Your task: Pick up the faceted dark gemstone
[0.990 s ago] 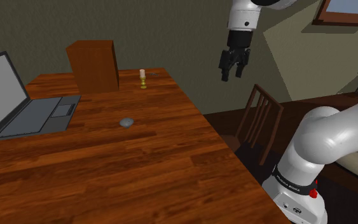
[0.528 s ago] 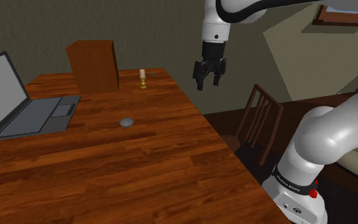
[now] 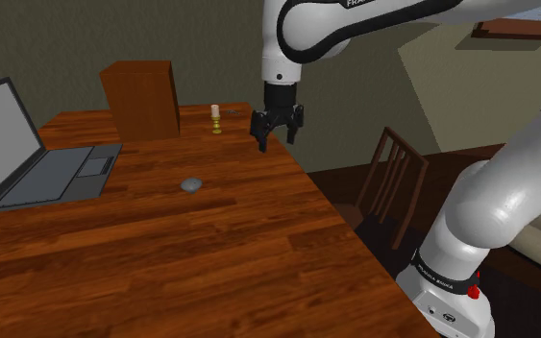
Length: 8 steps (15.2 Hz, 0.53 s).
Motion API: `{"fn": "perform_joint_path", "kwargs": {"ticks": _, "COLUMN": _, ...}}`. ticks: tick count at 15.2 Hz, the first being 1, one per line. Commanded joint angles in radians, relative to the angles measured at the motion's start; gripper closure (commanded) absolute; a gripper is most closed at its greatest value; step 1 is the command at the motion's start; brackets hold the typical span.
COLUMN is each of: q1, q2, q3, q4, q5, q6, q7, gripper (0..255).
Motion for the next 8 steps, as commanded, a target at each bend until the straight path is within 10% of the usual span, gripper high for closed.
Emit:
{"fn": "perform_joint_path", "kwargs": {"ticks": 1, "q1": 0.003, "q2": 0.076, "q3": 0.032, "q4": 0.045, "q5": -0.015, "q6": 0.034, "q7": 0.050, "gripper": 0}}
{"fn": "perform_joint_path", "kwargs": {"ticks": 8, "q1": 0.024, "q2": 0.349, "q3": 0.106, "q4": 0.236, "q5": -0.121, "q6": 0.109, "q7": 0.222, "gripper": 0}}
